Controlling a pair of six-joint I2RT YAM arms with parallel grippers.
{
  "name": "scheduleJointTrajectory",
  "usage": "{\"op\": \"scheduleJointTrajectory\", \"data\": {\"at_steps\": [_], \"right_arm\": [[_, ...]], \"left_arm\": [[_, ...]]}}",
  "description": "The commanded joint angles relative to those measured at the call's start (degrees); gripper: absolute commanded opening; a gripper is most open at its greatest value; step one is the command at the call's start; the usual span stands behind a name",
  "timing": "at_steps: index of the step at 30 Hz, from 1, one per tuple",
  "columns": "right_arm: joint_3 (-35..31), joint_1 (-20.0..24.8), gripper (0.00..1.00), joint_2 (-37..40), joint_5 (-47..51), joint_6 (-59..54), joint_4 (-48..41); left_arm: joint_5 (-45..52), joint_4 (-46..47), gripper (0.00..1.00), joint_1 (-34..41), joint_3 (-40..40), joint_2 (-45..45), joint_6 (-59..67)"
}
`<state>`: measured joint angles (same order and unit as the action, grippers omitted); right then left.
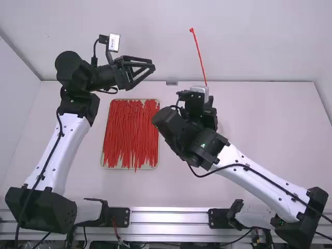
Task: Fasten the cable tie
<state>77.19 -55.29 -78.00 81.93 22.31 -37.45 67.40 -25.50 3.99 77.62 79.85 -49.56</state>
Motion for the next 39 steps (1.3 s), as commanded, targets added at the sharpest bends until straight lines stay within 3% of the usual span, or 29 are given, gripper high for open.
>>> {"op": "scheduleJointTrajectory", "data": {"at_steps": [1, 7, 11, 16, 28, 33, 39], "right_arm": [[1.77, -0.02, 0.00, 0.07, 2.93, 0.20, 0.15], [1.77, -0.74, 0.00, 0.07, 0.04, 0.17, 0.07], [1.77, -3.91, 0.00, 0.07, 0.50, 0.17, 0.24], [1.77, -7.04, 0.00, -0.46, 0.22, 0.17, 1.25], [1.77, -9.33, 0.00, -6.29, -1.38, -3.65, 6.73], [1.77, -9.27, 0.00, -8.28, -1.33, -6.78, 10.43], [1.77, -9.27, 0.00, -8.22, -1.55, -6.73, 10.54]], "left_arm": [[0.22, -0.59, 0.98, 1.64, 1.60, -2.10, -0.57], [-4.70, -0.98, 1.00, 3.85, 1.60, -3.78, -0.28], [-6.40, -1.07, 1.00, 4.33, 1.60, -4.00, -0.57], [-6.62, -0.92, 1.00, 4.44, 1.60, -4.00, -0.61], [-6.82, -0.96, 0.98, 4.66, 1.60, -4.02, -0.59], [-6.86, -0.94, 0.88, 4.68, 1.60, -4.02, -0.52], [-7.10, -0.92, 0.58, 4.59, 1.60, -4.00, 0.09]]}}
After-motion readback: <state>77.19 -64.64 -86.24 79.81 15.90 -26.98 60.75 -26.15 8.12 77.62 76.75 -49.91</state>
